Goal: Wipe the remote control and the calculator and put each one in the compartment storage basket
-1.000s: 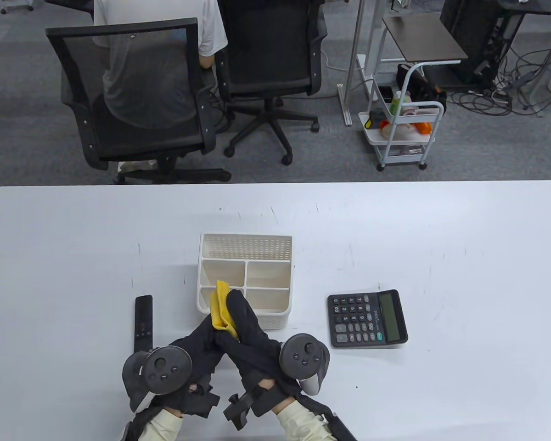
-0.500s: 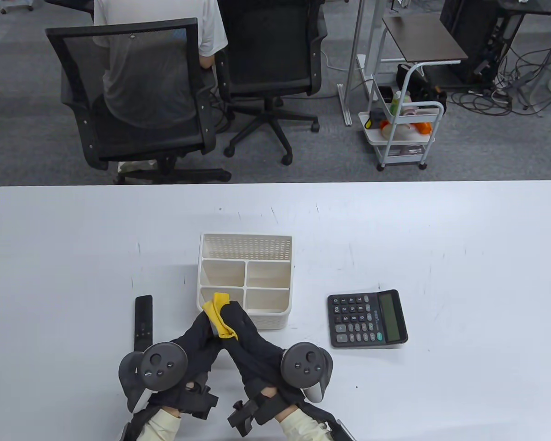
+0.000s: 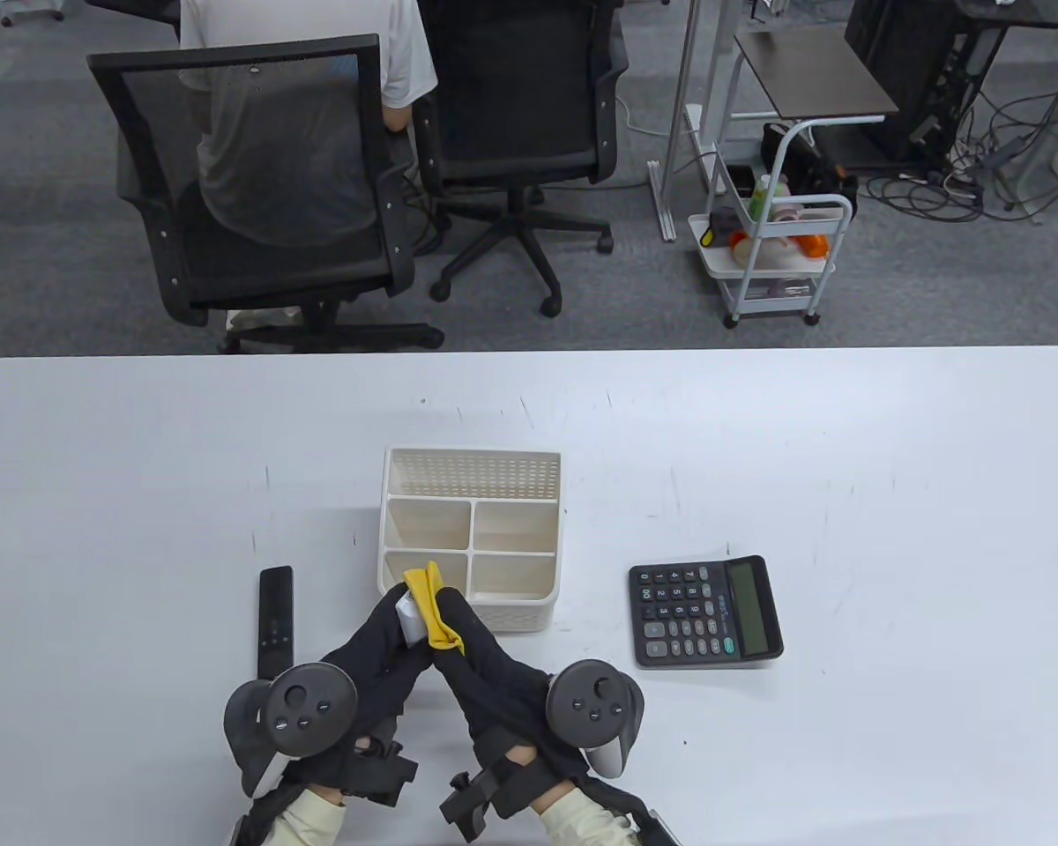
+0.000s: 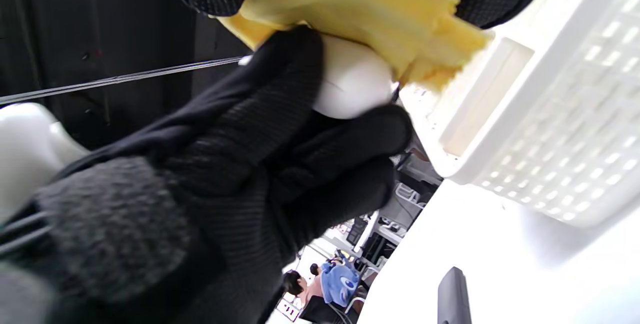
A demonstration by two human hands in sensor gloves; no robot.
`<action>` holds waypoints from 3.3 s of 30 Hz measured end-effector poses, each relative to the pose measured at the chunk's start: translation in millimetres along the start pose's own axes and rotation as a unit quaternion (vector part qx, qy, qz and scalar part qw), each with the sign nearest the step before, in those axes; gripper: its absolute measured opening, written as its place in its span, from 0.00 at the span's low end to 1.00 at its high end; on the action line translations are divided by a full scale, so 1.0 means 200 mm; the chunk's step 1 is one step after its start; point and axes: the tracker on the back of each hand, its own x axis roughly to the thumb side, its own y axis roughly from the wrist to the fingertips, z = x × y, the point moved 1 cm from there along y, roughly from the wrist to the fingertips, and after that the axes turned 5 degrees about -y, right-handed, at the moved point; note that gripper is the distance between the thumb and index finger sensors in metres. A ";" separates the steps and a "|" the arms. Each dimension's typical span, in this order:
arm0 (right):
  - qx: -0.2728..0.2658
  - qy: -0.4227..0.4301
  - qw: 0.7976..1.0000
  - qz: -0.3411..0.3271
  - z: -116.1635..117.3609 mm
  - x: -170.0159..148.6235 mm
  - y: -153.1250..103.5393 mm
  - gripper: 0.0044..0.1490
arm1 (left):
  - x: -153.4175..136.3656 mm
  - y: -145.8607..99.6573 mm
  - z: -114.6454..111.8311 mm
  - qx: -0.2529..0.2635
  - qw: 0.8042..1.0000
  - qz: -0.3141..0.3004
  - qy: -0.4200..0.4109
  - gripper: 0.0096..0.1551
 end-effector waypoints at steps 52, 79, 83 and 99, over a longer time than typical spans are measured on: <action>0.002 -0.030 1.000 -0.009 -0.01 0.00 -0.03 0.37 | 0.06 -0.02 -0.04 -0.031 0.999 -0.015 0.023 0.37; -0.016 -0.020 0.999 -0.044 0.00 0.04 -0.05 0.36 | 0.05 -0.04 -0.01 -0.003 1.000 -0.025 0.016 0.36; -0.035 0.012 0.999 -0.019 -0.03 0.01 -0.04 0.37 | 0.09 -0.04 -0.03 -0.005 0.999 -0.047 0.013 0.37; -0.034 0.012 0.999 -0.033 -0.03 0.04 -0.05 0.37 | 0.08 -0.04 -0.05 0.002 0.997 -0.079 0.016 0.39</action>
